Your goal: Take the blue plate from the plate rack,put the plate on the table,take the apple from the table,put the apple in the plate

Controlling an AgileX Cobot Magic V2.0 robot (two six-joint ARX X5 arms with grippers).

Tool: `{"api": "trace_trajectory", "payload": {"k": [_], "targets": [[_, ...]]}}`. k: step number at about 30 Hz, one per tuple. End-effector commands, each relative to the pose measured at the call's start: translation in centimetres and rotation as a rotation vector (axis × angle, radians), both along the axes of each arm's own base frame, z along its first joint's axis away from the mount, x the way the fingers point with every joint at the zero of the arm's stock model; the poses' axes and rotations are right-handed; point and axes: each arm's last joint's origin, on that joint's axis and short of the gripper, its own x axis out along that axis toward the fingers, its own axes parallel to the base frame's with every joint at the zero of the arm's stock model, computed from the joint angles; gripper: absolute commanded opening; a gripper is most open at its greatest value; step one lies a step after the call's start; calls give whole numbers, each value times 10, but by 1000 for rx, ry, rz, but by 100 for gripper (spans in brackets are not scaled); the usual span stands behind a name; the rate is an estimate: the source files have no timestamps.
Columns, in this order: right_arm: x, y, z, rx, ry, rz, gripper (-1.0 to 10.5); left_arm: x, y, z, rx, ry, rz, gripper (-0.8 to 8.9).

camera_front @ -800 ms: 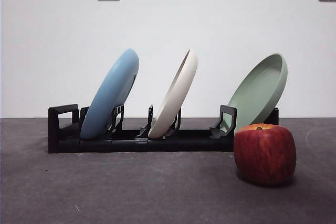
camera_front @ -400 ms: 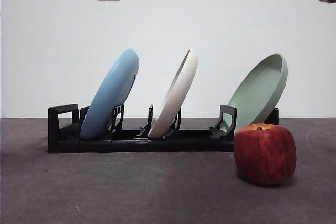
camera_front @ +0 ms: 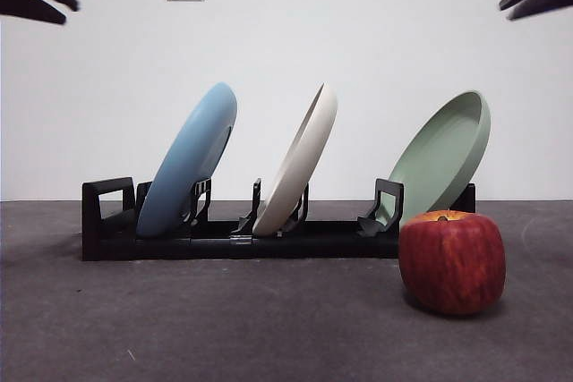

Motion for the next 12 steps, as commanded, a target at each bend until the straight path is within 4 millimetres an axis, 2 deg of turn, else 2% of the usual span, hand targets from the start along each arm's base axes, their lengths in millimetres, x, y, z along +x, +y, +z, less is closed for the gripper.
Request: {"api": "trace_trajectory", "payload": {"k": [1, 4, 6, 12], "targets": [[1, 0, 1, -15, -15, 13, 291, 11, -9, 2, 11, 12, -33, 283], [1, 0, 1, -15, -15, 13, 290, 27, -22, 9, 22, 23, -67, 285], [1, 0, 1, -14, -15, 13, 290, 38, -31, 13, 46, 41, -71, 322], [1, 0, 1, -15, -15, 13, 288, 74, -61, 24, 169, 113, -100, 323]]}}
